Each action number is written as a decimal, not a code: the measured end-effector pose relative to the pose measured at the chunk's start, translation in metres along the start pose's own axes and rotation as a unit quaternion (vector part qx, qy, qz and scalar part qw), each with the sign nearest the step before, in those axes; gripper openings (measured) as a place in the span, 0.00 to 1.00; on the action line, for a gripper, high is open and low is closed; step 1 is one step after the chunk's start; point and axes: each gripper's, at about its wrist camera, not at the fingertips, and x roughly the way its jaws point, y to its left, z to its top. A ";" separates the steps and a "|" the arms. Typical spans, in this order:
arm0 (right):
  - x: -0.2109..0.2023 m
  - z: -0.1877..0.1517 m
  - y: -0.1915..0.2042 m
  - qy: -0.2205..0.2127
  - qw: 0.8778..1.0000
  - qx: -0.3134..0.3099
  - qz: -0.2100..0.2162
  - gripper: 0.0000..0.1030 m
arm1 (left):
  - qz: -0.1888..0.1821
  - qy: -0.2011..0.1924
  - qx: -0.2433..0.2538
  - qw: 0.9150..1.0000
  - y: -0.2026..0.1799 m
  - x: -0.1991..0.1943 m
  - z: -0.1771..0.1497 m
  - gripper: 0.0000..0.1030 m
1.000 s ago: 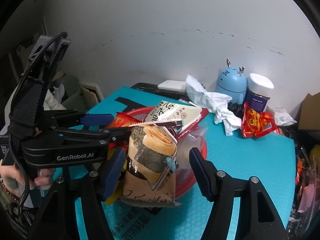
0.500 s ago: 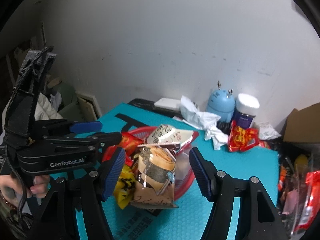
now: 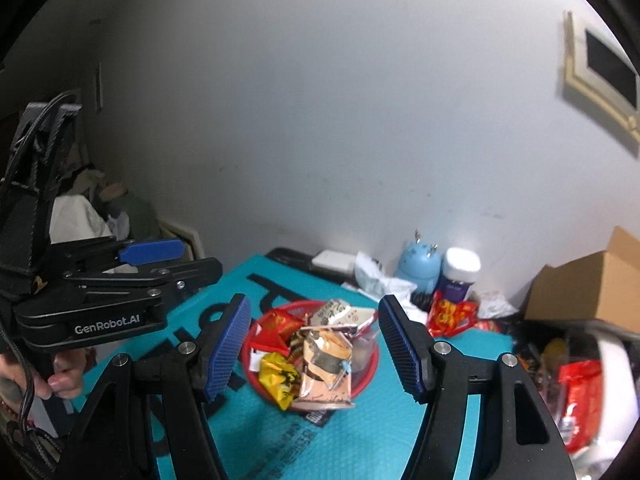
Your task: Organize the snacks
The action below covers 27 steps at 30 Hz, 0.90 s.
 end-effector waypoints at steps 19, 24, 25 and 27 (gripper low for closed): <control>-0.122 -0.025 0.023 -0.052 0.997 0.003 -0.062 0.86 | 0.021 -0.071 0.020 0.997 -0.036 -0.119 -0.044 0.94; -0.136 -0.047 0.027 -0.038 0.997 0.009 -0.071 0.89 | 0.015 -0.058 0.017 0.998 -0.044 -0.131 -0.066 0.94; -0.137 -0.050 0.028 -0.034 0.997 0.010 -0.070 0.89 | 0.014 -0.056 0.016 0.998 -0.045 -0.132 -0.070 0.94; -0.138 -0.059 0.028 -0.022 0.997 0.013 -0.071 0.89 | 0.015 -0.052 0.016 0.998 -0.048 -0.134 -0.078 0.94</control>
